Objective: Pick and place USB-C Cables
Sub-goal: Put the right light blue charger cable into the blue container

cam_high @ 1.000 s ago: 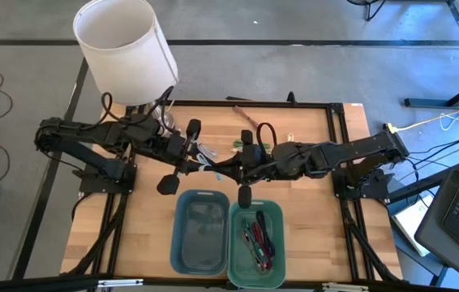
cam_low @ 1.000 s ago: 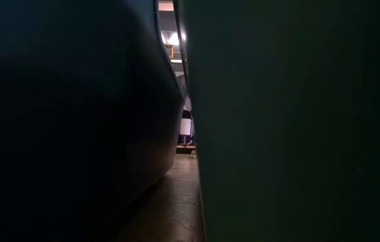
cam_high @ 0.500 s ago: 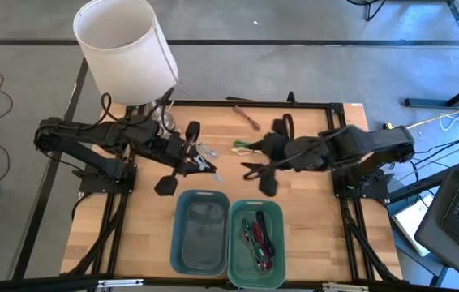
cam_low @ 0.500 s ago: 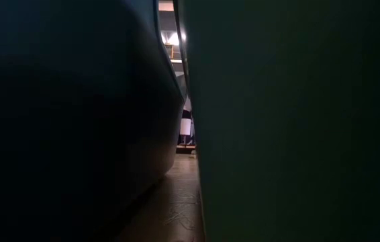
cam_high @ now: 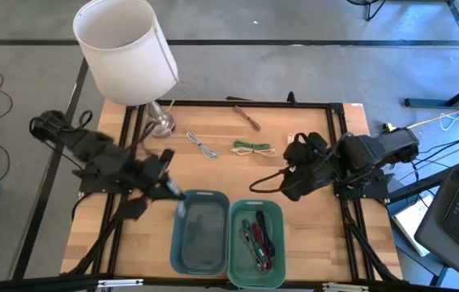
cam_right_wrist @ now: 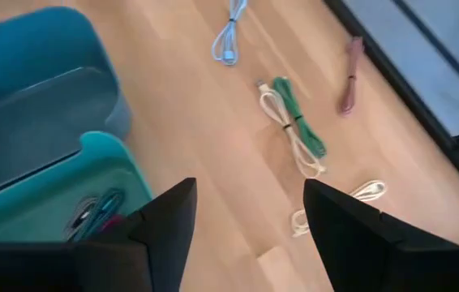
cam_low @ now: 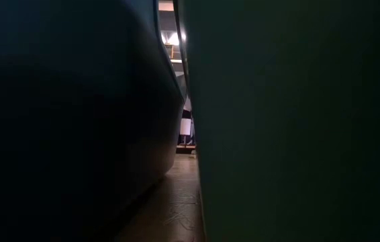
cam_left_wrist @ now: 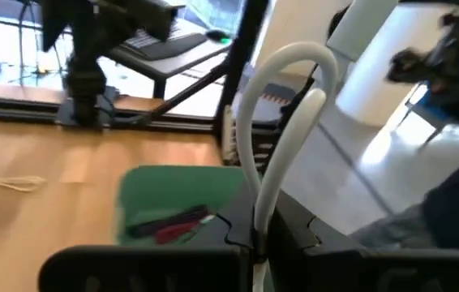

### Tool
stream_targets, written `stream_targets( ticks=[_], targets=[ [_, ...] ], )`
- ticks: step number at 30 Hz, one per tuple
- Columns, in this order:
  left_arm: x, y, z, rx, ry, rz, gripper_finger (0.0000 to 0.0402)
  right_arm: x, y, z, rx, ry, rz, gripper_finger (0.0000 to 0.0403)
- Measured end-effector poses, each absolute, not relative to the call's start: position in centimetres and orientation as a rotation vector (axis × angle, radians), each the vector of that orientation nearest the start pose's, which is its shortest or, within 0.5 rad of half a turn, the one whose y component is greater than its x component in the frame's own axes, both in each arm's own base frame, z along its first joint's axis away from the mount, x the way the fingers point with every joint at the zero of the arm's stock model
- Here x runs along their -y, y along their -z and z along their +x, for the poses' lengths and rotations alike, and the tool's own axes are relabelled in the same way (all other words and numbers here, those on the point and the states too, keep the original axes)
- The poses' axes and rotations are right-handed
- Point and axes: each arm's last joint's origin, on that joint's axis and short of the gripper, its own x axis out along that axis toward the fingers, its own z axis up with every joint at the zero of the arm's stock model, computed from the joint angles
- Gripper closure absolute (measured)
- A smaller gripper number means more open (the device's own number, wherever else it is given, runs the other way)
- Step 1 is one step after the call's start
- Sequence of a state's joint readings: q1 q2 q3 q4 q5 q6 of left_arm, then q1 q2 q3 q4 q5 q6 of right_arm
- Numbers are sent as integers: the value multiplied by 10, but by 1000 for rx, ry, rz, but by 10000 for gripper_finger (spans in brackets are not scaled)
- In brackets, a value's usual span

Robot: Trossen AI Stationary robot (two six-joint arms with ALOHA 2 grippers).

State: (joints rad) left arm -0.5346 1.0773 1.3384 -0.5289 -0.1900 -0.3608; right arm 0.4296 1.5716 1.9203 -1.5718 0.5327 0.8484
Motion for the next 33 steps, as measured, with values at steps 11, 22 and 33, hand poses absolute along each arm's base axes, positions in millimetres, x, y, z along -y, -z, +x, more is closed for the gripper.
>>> stream_targets(
  ticks=[11, 22, 33],
  targets=[
    [189, -404, 153, -389, 136, -532, 396, -89, -421, 247, -867, 604, 54, 188],
    [194, -338, 188, -781, -176, -582, 396, -83, -422, 253, -852, 609, 107, 188],
    [143, -294, 269, -973, -379, -571, 396, -91, -422, 252, -831, 586, 137, 187]
  ],
)
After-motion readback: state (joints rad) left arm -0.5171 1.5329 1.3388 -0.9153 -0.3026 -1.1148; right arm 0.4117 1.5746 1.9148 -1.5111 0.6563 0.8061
